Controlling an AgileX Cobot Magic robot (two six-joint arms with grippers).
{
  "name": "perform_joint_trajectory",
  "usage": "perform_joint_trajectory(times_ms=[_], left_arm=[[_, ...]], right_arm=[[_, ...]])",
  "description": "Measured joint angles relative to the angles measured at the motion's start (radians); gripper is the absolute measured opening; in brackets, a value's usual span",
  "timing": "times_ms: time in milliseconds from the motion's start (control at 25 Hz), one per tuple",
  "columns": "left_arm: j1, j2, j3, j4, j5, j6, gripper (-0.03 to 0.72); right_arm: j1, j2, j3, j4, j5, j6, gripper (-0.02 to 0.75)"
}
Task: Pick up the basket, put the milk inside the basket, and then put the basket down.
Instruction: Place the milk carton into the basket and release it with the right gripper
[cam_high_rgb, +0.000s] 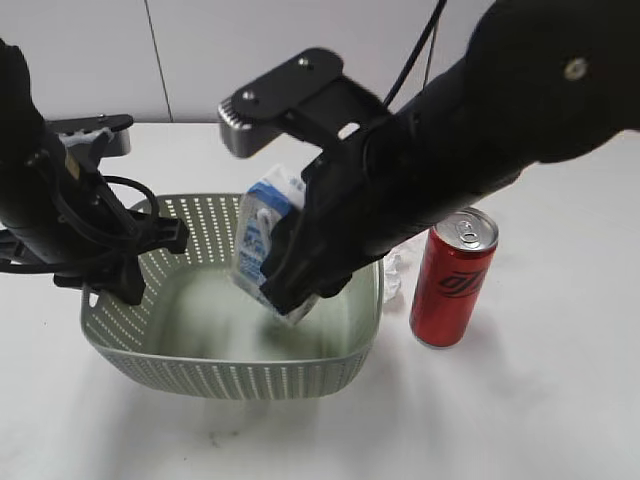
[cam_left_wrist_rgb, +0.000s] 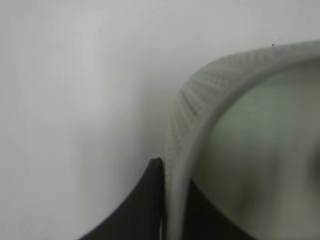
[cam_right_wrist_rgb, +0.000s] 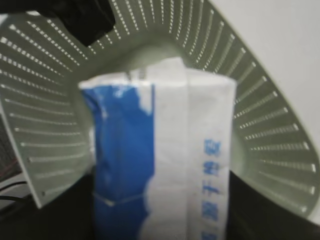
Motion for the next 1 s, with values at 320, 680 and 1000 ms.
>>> perform_joint_trajectory(times_ms=[320, 680, 1000], left_arm=[[0.0, 0.0, 0.0, -0.01, -0.002, 0.0, 0.0], [0.0, 0.005, 0.003, -0.004, 0.007, 0.001, 0.0], [0.0, 0.005, 0.003, -0.04, 0.016, 0.004, 0.0]], right_arm=[[0.0, 0.096, 0.0, -0.041, -0.04, -0.031, 0.33], [0.001, 0.094, -0.005, -0.039, -0.056, -0.043, 0.484], [-0.001, 0.021, -0.101, -0.063, 0.094, -0.029, 0.506]])
